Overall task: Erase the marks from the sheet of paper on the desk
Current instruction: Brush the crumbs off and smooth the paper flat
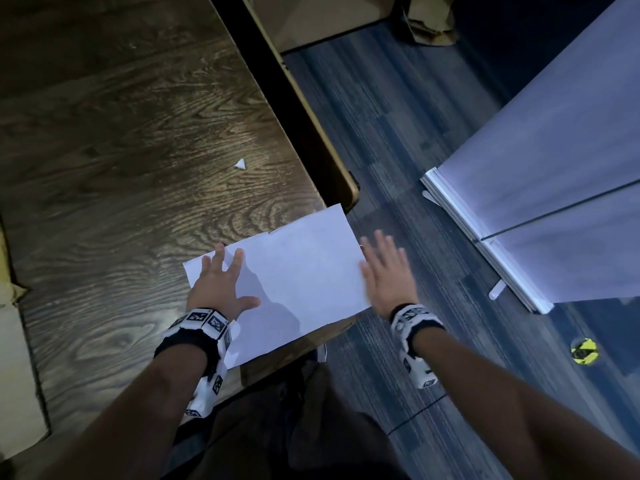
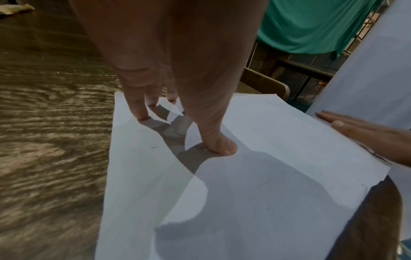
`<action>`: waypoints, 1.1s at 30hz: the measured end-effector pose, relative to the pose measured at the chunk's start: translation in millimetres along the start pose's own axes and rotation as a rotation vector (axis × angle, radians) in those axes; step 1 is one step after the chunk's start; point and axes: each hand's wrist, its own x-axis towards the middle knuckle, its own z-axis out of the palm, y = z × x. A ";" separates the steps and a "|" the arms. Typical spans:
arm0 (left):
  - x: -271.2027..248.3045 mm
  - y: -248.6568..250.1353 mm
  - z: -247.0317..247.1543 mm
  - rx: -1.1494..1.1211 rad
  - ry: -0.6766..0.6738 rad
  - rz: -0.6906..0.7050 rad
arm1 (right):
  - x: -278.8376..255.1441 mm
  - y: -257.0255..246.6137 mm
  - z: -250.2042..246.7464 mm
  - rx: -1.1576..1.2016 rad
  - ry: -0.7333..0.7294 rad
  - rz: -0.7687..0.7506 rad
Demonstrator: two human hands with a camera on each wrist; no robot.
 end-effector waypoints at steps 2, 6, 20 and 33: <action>0.5 0.5 -0.3 0.007 0.003 -0.001 | 4.7 7.5 -9.7 0.013 0.047 0.102; 1.7 0.4 -0.5 0.011 0.004 0.003 | -0.5 -59.3 4.1 0.105 0.044 -0.195; 0.9 0.7 -0.9 0.000 0.009 0.000 | 4.5 -68.4 9.6 0.010 -0.012 -0.224; -2.7 0.8 -2.0 -0.030 0.011 0.006 | 30.8 -103.4 8.5 -0.010 0.003 -0.126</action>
